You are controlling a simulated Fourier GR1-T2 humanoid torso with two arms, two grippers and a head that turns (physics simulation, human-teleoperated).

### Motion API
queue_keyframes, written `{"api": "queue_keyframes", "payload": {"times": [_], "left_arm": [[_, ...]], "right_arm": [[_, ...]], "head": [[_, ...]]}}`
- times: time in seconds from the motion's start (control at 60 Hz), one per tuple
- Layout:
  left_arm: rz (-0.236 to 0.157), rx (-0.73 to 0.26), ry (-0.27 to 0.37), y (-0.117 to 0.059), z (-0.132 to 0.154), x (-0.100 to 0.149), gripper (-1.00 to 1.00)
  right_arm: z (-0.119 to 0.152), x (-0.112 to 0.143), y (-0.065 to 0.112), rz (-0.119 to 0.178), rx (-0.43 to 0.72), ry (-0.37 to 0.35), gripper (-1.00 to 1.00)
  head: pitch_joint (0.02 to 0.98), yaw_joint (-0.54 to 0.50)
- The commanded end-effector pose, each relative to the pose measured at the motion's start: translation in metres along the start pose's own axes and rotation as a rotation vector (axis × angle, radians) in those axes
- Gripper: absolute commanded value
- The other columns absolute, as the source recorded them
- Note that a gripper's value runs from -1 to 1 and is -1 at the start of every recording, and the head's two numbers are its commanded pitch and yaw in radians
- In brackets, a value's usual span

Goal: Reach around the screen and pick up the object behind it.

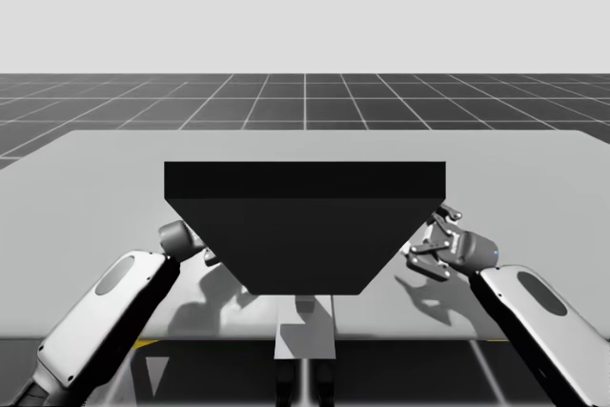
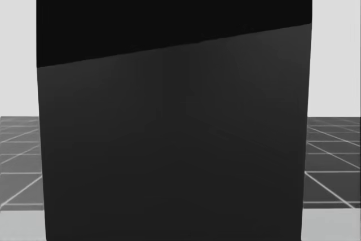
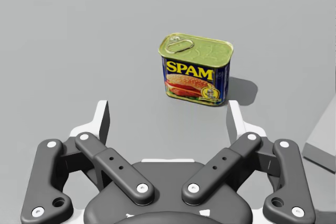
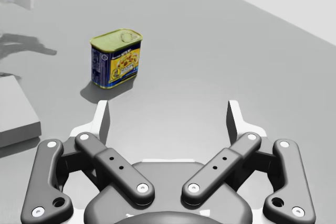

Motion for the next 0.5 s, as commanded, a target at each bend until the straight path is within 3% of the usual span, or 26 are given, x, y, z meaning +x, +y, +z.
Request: {"api": "queue_keyframes", "payload": {"times": [0.017, 0.367, 0.5], "left_arm": [[-0.014, -0.034, 0.038, -0.004, -0.027, -0.002, -1.00], [0.000, -0.079, 0.090, 0.004, -0.073, -0.012, -1.00], [-0.018, -0.121, 0.125, 0.001, -0.093, -0.015, -1.00]], "right_arm": [[-0.001, -0.003, 0.009, -0.024, 0.114, 0.007, -1.00], [-0.002, -0.004, 0.012, -0.019, 0.129, 0.012, -1.00], [-0.003, -0.006, 0.013, -0.016, 0.129, 0.019, -1.00]], "head": [[0.105, -0.02], [0.116, -0.03], [0.123, -0.03]]}}
